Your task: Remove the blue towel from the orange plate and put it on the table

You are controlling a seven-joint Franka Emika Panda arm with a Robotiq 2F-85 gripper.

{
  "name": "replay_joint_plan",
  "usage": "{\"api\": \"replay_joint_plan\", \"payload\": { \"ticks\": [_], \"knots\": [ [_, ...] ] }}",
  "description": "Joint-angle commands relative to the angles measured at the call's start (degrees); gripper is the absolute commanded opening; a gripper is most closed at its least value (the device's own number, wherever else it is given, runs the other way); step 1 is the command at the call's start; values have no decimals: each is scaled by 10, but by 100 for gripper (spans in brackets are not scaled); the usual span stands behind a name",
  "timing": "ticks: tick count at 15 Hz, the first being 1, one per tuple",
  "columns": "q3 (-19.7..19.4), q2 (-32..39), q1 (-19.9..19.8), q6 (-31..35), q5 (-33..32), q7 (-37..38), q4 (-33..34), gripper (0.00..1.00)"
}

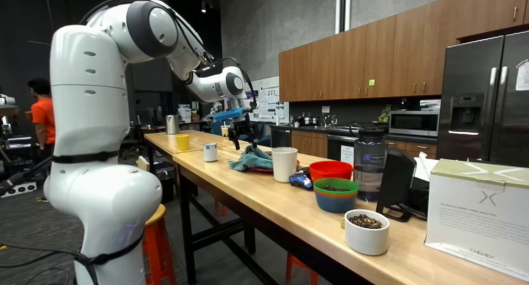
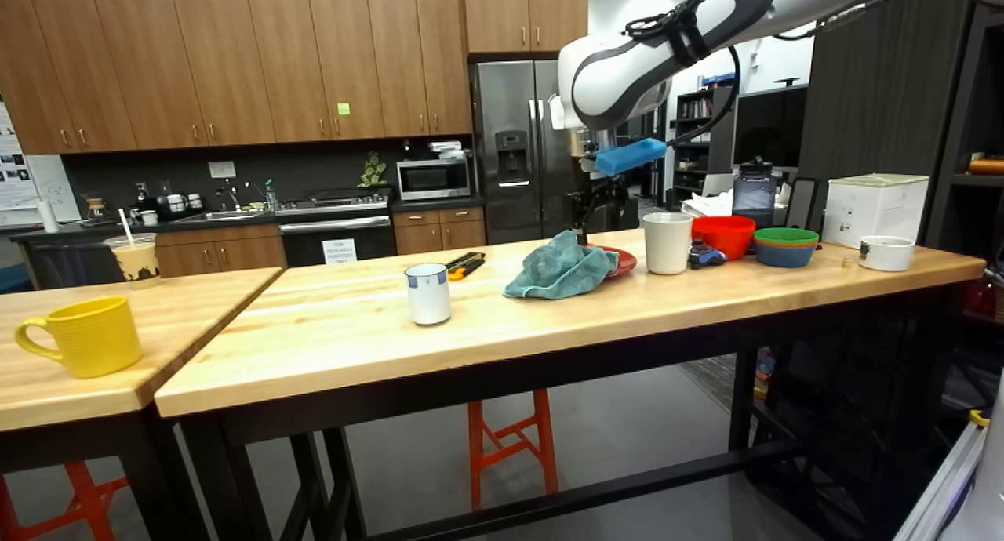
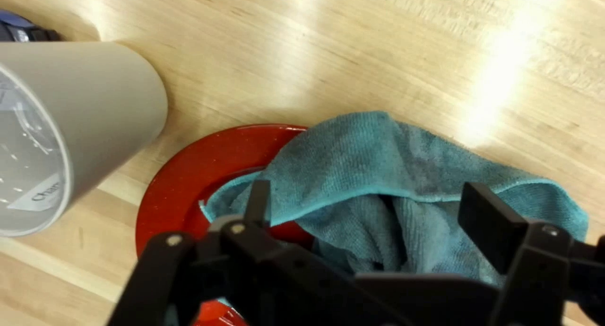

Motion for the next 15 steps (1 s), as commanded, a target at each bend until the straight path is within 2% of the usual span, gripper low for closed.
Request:
{"api": "replay_joint_plan", "payload": {
  "ticks": [1, 3, 4, 15],
  "knots": [
    [5, -35, -7, -14, 10, -15, -20, 100],
    [6, -41, -7, -18, 7, -16, -24, 100],
    [7, -17, -6, -14, 2, -2, -4, 100],
    [9, -18, -7, -8, 1, -6, -9, 100]
  ]
}}
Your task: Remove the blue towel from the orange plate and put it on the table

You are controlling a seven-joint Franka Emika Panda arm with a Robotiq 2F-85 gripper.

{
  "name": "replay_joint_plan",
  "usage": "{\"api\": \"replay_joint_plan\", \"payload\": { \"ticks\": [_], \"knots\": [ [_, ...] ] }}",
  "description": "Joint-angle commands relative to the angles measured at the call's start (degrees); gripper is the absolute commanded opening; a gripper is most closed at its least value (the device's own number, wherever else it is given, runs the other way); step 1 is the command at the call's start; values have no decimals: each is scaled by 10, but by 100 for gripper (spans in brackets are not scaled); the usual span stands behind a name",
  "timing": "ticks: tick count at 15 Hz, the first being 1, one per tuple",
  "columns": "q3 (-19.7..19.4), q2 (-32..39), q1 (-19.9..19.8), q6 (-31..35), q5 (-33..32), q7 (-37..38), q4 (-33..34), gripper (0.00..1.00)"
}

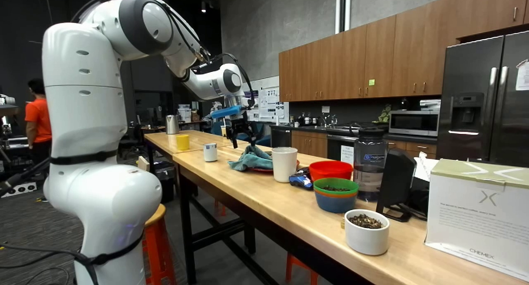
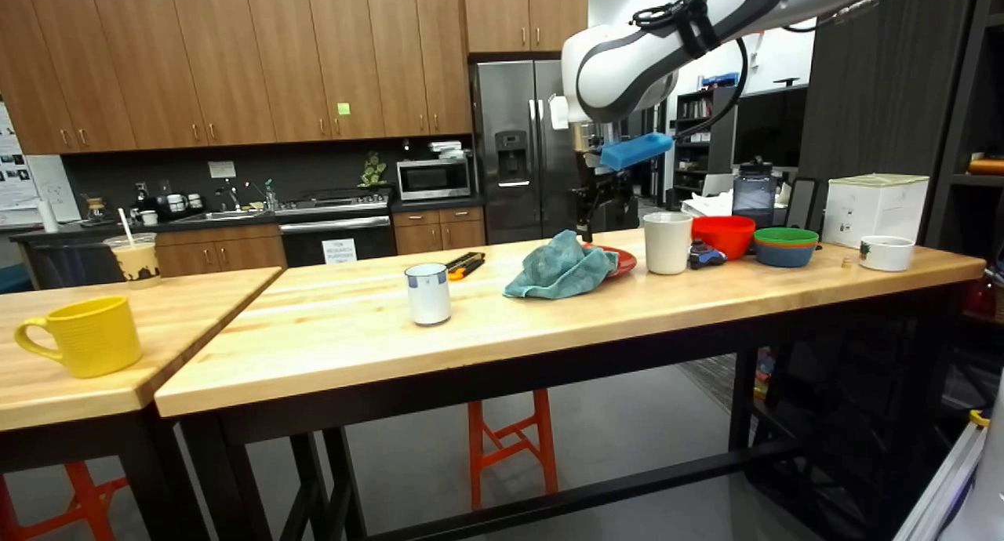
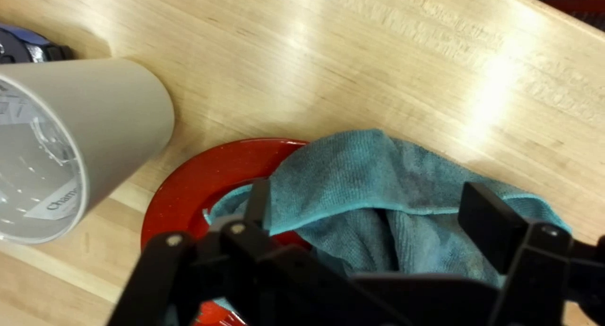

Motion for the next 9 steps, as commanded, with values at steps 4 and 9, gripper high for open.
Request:
{"api": "replay_joint_plan", "payload": {
  "ticks": [4, 9],
  "knots": [
    [6, 2, -7, 5, -3, -1, -6, 100],
    [5, -2, -7, 4, -6, -2, -35, 100]
  ]
}}
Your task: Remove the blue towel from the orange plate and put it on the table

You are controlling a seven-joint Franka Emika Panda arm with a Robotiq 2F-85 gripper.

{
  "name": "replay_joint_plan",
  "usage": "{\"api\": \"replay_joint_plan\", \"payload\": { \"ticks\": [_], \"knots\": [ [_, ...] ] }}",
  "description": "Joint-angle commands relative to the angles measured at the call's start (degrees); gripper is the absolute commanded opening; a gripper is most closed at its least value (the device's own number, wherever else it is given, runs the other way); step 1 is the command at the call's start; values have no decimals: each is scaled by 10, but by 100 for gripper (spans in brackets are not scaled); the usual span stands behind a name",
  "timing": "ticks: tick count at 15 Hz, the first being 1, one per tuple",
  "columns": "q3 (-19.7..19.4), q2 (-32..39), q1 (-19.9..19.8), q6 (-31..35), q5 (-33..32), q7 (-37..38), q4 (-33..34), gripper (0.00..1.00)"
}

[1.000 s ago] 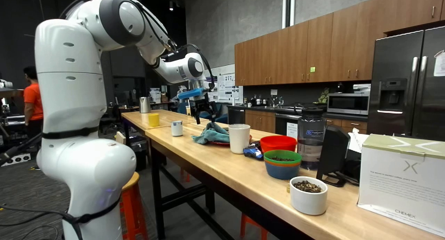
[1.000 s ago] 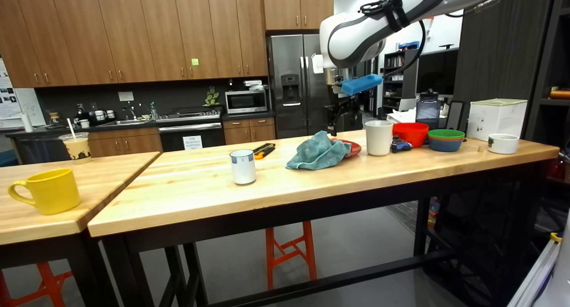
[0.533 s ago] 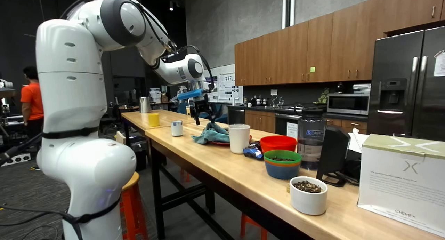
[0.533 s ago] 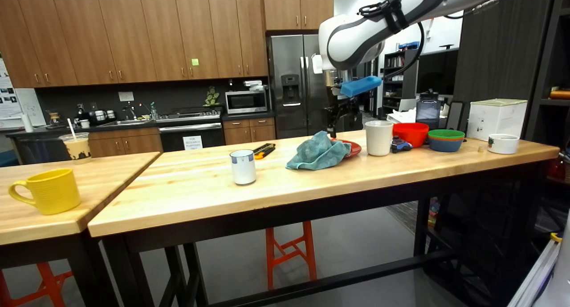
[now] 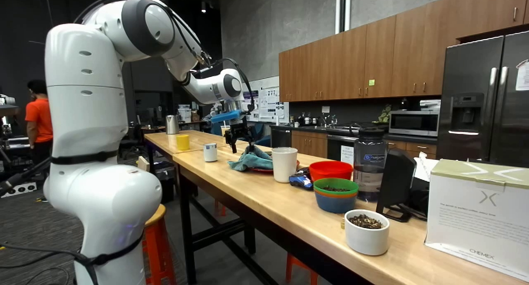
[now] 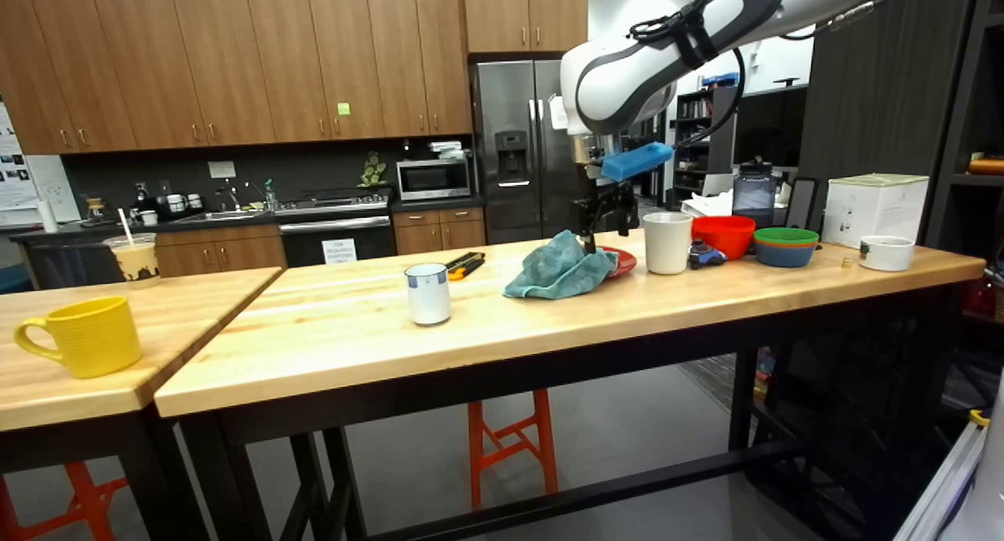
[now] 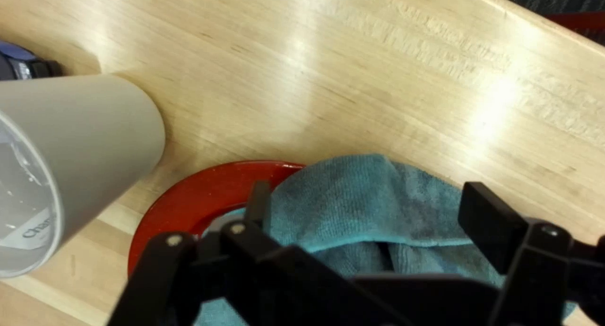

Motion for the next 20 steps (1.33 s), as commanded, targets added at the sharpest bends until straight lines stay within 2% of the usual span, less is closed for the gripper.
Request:
{"api": "replay_joint_plan", "payload": {
  "ticks": [1, 6, 9, 16, 20],
  "knots": [
    [4, -10, -7, 2, -4, -3, -26, 100],
    [4, -10, -7, 2, -3, -5, -42, 100],
    [3, 8, -8, 7, -11, -2, -23, 100],
    [2, 33, -7, 78, -122, -18, 8, 100],
    [3, 36, -5, 77, -102, -11, 17, 100]
  ]
}}
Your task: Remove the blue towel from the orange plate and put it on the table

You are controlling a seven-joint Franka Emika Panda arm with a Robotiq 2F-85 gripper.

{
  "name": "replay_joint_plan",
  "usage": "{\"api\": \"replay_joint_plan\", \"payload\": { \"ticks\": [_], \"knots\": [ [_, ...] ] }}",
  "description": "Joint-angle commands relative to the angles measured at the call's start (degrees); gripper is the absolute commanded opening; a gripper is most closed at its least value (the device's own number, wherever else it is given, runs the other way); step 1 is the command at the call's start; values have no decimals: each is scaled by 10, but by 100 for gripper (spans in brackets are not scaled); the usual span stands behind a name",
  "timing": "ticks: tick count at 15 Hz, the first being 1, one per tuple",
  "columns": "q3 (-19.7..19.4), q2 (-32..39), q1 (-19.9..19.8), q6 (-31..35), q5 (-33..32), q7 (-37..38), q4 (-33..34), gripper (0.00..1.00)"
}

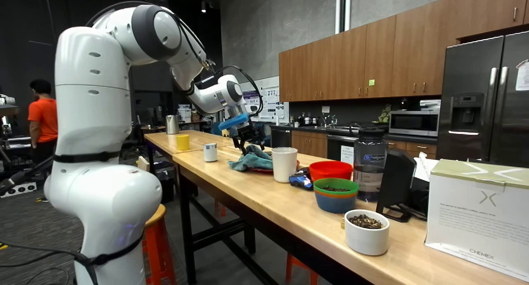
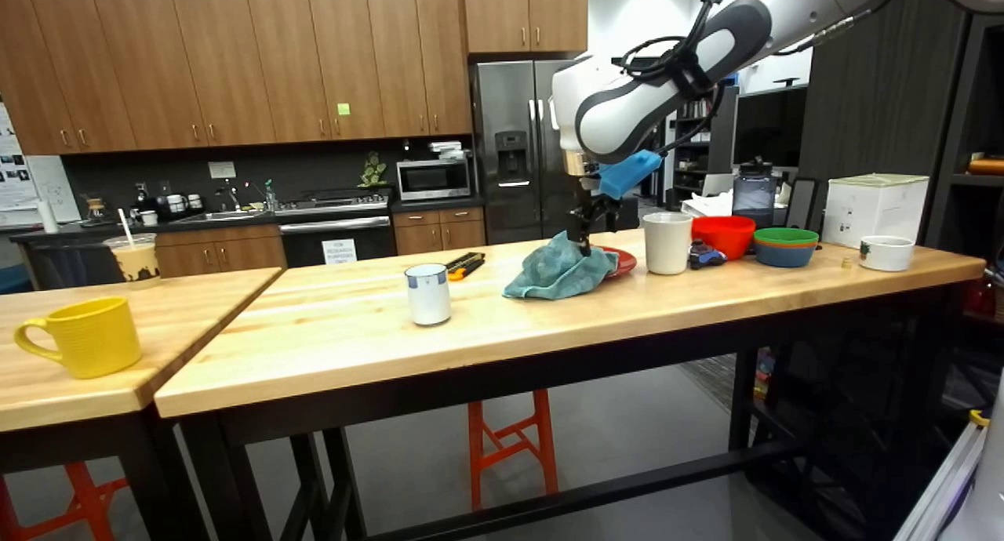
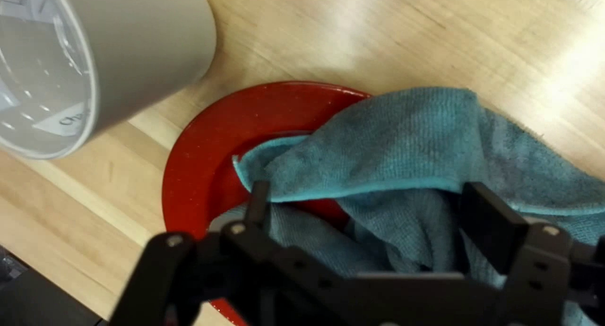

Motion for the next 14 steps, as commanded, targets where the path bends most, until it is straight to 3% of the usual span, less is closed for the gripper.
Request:
{"api": "replay_joint_plan", "payload": {
  "ticks": [1, 9, 14],
  "knots": [
    [5, 3, -2, -11, 24, -5, 14, 100],
    [26, -16, 7, -99, 190, -1, 37, 100],
    [25, -30, 2, -105, 192, -6, 13, 100]
  ]
}}
